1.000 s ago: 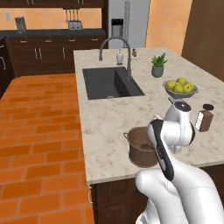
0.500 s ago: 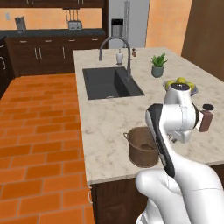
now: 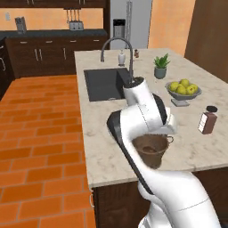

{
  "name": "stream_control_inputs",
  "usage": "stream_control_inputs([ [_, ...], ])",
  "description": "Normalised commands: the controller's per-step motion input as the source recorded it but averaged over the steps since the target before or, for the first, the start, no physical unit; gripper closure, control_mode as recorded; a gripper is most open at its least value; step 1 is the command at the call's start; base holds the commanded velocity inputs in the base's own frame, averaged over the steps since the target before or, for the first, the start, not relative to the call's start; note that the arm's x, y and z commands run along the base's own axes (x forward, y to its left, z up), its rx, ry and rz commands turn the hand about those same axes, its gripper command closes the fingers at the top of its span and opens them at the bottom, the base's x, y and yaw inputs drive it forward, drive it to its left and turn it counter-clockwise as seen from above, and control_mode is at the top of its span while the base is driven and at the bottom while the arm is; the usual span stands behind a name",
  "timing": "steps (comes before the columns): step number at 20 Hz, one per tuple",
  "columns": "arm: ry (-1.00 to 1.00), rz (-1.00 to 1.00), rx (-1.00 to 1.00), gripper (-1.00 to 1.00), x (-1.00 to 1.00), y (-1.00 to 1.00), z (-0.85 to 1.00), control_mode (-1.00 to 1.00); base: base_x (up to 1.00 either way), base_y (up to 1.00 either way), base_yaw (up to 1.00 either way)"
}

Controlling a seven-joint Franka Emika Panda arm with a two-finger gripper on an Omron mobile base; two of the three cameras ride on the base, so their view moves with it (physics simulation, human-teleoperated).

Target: Open the cabinet, pick up the bread from the cabinet and place it in the basket. Then move the basket to the dining counter.

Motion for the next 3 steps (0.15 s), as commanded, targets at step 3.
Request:
stream_control_inputs([
  [3, 0.29, 0.02, -0.21, -1.00, 0.03, 0.87, 0.00, -1.00, 0.00, 0.00, 0.00],
])
